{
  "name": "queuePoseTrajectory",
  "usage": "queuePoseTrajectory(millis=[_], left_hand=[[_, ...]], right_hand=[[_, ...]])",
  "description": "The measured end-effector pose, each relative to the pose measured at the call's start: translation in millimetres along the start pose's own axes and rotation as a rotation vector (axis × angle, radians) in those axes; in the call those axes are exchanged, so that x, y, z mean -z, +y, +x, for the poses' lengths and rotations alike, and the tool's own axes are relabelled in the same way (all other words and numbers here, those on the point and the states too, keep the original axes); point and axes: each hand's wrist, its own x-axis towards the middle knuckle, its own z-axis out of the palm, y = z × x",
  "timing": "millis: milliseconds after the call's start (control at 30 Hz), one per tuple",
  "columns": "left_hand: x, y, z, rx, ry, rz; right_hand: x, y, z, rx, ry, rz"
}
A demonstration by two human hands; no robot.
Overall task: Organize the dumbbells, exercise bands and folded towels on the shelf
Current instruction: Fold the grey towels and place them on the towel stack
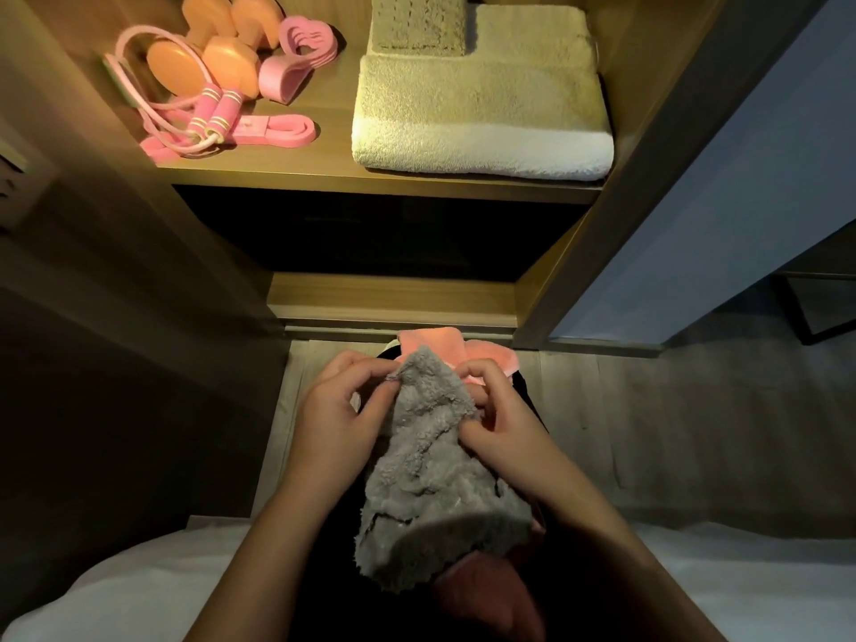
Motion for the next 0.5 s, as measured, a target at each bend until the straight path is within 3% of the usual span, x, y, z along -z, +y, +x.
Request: queuePoseTrajectory(millis=[133,333,500], left_hand=[[6,9,3,-0.052,-0.022,-0.037],[15,19,0,-0.173,-0.031,0.005],[19,24,-3,-0.05,0.016,-0.059]], right_hand=[[1,-15,-5,0.042,-0.154,0.012],[-2,-23,-5,0.0,-0.194,0.019],[-7,-17,-3,0.161,-0.122,-0.133]])
